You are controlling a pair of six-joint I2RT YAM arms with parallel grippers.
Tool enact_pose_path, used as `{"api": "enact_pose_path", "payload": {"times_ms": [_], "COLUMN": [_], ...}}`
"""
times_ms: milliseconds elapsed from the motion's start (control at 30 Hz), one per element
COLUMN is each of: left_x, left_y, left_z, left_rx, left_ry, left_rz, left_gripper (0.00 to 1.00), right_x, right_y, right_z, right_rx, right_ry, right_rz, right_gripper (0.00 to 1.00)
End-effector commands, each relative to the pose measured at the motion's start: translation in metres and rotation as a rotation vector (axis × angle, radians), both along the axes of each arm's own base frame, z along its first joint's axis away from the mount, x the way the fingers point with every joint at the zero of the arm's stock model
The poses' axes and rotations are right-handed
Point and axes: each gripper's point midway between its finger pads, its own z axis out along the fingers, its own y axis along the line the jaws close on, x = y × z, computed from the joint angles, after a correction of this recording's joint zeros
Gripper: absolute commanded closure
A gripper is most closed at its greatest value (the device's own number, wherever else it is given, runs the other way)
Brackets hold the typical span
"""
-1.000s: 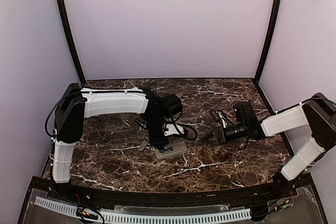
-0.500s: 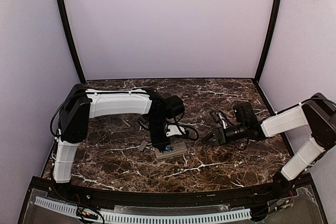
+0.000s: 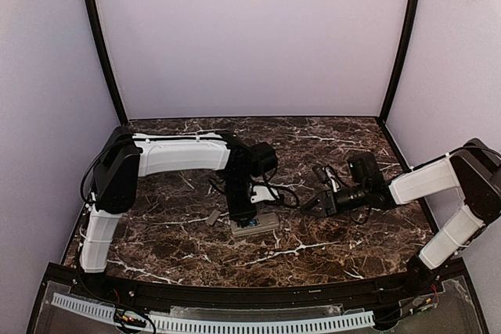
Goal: Load the batteries into the remote control
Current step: Load the battery into the battery compartment, then hold the remote control without the battery cover at the center of the board.
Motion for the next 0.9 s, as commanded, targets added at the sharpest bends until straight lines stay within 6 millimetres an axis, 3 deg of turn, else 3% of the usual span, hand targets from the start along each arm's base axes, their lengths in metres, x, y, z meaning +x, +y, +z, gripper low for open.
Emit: {"api": "enact_pose_path", "payload": {"times_ms": [0,100,333,367,400,433,533,733,867], "left_x": [0.0,0.003,0.008,0.005,0.008,0.007,0.011,0.009,0.011], "left_y": [-0.005,-0.006,0.0,0.009,0.008,0.02,0.037,0.046,0.042], "left_z": [0.017,0.031,0.067,0.059,0.068,0.058,0.058,0.051,0.046], "left_rx": [-0.026,-0.057,-0.146,-0.123,-0.162,-0.142,-0.196,-0.274,-0.32], "left_ry": [0.002,-0.023,-0.116,-0.113,-0.141,-0.129,-0.149,-0.145,-0.159], "left_rz": [0.006,0.015,0.065,0.074,0.09,0.11,0.171,0.203,0.202], "left_gripper": [0.68,0.62,0.6,0.6,0.61,0.61,0.63,0.68,0.7], "right_x": [0.005,0.006,0.012,0.013,0.013,0.014,0.017,0.019,0.015], "right_y": [0.002,0.003,0.009,0.01,0.012,0.014,0.022,0.044,0.056], "right_z": [0.002,0.003,0.006,0.007,0.007,0.007,0.004,-0.008,-0.019], "right_rx": [0.013,0.018,0.017,0.015,0.013,0.01,-0.004,-0.051,-0.095], "right_ry": [-0.008,-0.005,-0.002,-0.005,-0.006,-0.007,0.0,0.032,0.046], "right_rz": [-0.004,-0.002,-0.005,-0.004,-0.003,-0.003,-0.002,0.023,0.044], "right_gripper": [0.57,0.57,0.54,0.54,0.53,0.53,0.53,0.53,0.53]}}
